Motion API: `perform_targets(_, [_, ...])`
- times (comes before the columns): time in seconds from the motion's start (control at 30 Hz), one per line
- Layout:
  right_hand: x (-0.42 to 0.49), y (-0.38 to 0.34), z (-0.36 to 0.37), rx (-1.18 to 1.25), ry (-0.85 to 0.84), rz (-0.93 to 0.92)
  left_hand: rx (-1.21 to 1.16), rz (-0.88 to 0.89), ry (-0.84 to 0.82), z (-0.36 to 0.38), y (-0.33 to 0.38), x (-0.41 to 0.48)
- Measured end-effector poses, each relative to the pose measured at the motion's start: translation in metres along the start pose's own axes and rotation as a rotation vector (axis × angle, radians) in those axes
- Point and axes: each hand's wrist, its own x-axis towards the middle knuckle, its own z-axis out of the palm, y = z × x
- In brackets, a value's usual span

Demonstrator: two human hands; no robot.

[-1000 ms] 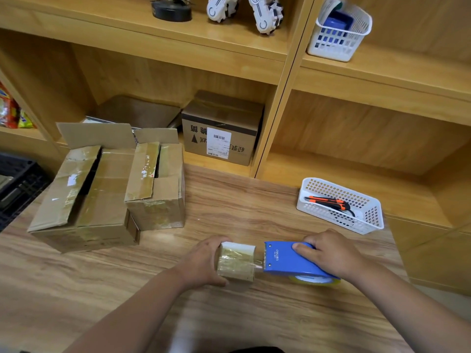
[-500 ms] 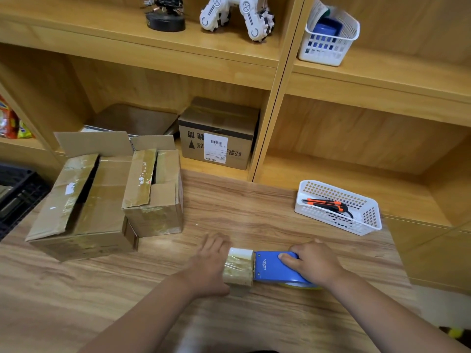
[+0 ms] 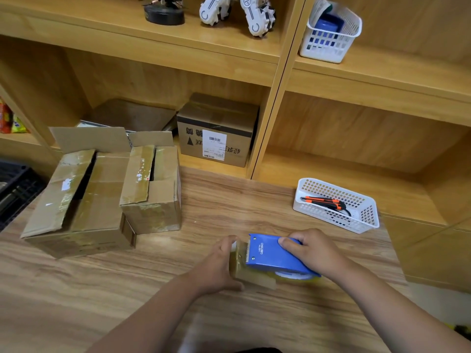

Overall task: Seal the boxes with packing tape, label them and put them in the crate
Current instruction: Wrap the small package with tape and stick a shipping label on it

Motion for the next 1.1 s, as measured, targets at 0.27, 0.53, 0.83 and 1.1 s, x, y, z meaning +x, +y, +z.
perform_targets(0.27, [0.007, -0.016, 0.022, -0.188, -0.038, 0.004, -0.062, -0.064, -0.028, 0.007, -0.023, -0.007])
perform_targets(0.53, [0.015, -0.035, 0.026, -0.327, -0.073, -0.009, 0.138, -0.041, 0.008, 0.000, -0.021, -0.006])
perform_targets(0.83, [0.013, -0.042, 0.023, -0.367, -0.139, -0.050, 0.229, -0.040, -0.030, -0.009, -0.038, -0.005])
perform_targets(1.1, [-0.015, 0.017, -0.014, -0.386, -0.108, 0.042, 0.240, -0.061, -0.001, -0.020, -0.056, -0.010])
